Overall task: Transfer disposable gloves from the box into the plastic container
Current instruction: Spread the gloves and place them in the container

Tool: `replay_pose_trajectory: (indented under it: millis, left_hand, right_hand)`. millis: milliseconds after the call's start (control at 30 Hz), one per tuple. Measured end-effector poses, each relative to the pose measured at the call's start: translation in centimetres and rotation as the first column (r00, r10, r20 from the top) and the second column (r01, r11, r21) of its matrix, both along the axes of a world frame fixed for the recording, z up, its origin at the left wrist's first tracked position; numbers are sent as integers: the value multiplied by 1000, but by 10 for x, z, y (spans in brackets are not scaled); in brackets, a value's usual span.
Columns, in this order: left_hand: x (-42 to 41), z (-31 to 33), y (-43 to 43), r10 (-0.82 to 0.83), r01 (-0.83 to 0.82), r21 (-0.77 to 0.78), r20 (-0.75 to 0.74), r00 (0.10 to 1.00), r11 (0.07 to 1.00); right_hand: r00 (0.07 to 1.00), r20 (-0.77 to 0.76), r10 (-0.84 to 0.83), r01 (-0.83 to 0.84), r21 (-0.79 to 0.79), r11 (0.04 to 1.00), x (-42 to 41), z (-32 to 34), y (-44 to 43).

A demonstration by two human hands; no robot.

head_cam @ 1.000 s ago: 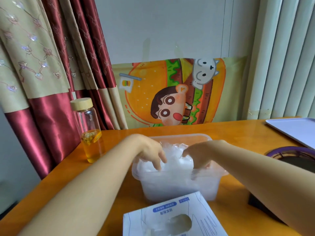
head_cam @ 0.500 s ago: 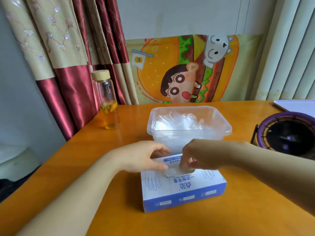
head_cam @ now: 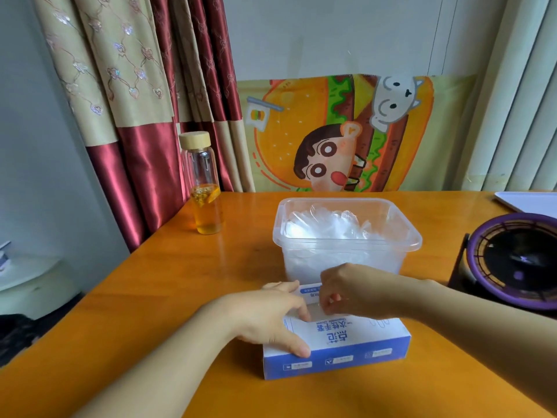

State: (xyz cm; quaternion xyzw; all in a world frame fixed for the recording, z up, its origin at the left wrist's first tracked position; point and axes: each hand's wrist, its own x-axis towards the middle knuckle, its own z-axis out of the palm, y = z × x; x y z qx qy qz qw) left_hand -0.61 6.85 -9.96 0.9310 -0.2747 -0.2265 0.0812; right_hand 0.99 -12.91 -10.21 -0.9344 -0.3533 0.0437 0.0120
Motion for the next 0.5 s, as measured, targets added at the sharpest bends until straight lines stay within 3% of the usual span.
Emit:
replay_pose_trajectory:
  millis: [200,333,400,500]
  left_hand:
    - [0,1,-1,65,-65,-2,23,998,998]
    - [5,-8,2,115,-115,-7,-9,993,993]
    - [5,-9,3,114,-115,-41,-37,993,992]
    - [2,-4,4,98,-99,-86,-18,995,991]
  right_hand:
    - [983,182,6,-44,205,978,-22,38,-4]
    - [924,332,-191,-22,543,839,-15,74,-14]
    - [908,301,-290,34,640,768,-14,91,-18]
    - [906,240,-349,133,622,772,-16,100,-23]
